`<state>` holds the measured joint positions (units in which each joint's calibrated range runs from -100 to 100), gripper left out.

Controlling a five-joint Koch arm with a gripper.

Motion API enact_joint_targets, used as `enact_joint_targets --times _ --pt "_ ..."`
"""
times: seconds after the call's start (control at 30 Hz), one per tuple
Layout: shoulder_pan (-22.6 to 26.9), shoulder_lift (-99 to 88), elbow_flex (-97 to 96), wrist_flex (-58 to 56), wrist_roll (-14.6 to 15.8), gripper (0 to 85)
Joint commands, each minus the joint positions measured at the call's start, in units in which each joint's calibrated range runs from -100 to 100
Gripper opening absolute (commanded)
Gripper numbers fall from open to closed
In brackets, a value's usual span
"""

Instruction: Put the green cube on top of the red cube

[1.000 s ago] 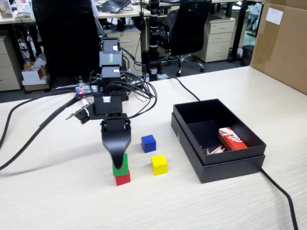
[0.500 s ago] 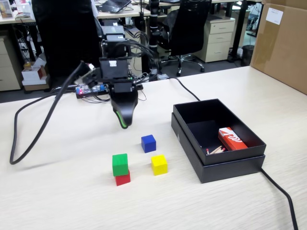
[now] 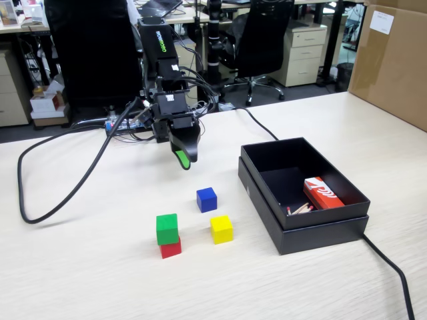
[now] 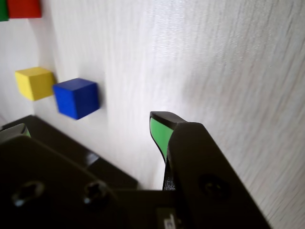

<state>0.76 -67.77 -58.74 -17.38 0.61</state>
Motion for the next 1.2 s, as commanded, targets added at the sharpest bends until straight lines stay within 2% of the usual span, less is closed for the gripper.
enact_joint_targets --times 0.0,0.33,1.17 --pt "0.0 -6.3 -4.0 13.5 0.0 49.1" --pt "0.0 -14.7 -33.4 42.3 1.9 48.9" --pt "-0.1 -13.8 -38.4 38.6 2.1 48.8"
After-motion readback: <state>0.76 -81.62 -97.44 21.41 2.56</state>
